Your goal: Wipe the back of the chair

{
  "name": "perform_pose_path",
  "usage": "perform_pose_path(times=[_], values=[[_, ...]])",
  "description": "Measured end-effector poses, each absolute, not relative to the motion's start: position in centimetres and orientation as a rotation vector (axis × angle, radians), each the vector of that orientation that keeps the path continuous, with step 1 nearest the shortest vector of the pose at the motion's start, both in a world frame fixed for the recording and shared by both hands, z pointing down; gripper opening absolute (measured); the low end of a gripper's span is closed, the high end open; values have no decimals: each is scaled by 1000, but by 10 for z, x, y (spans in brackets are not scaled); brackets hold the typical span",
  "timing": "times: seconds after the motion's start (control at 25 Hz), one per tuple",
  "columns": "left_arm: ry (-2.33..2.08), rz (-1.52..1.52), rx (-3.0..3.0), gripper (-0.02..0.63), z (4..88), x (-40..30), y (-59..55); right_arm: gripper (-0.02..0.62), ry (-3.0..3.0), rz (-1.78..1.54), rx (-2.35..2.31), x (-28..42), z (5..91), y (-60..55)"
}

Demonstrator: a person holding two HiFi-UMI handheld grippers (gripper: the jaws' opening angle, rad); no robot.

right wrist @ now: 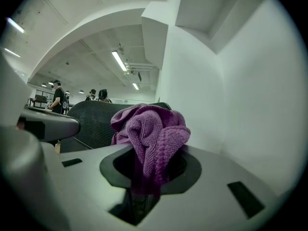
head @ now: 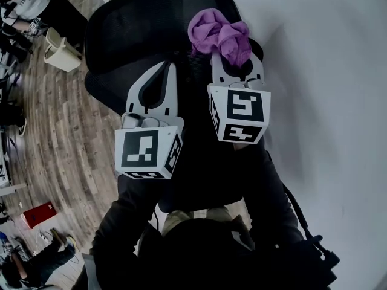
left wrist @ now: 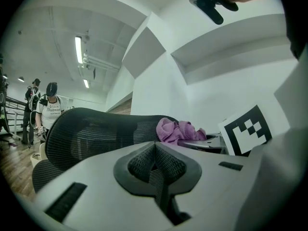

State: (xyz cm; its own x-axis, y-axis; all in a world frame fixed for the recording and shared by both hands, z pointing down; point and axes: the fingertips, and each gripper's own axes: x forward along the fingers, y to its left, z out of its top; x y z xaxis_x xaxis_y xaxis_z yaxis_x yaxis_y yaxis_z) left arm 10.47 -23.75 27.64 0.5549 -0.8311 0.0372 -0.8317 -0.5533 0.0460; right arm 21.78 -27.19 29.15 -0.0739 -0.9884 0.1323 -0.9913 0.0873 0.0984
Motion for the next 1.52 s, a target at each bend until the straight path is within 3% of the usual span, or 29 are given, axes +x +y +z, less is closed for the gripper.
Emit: perform_pose_path(times=[0.36, 0.96, 1.24, 1.52], values=[[-1428, 40, 2751, 8, 277, 134, -225, 98, -2201, 9, 2036, 239, 286, -259], [-1468, 96, 2712, 8, 295, 113, -226, 98, -2201, 53, 2050, 236, 307, -263], [-1511, 109, 2698, 8, 327, 86, -220, 98, -2235, 61, 2019, 208, 342, -262], [-1577, 99, 2652, 8, 307, 54, -238, 98, -2278, 60, 1955, 175, 323, -286]])
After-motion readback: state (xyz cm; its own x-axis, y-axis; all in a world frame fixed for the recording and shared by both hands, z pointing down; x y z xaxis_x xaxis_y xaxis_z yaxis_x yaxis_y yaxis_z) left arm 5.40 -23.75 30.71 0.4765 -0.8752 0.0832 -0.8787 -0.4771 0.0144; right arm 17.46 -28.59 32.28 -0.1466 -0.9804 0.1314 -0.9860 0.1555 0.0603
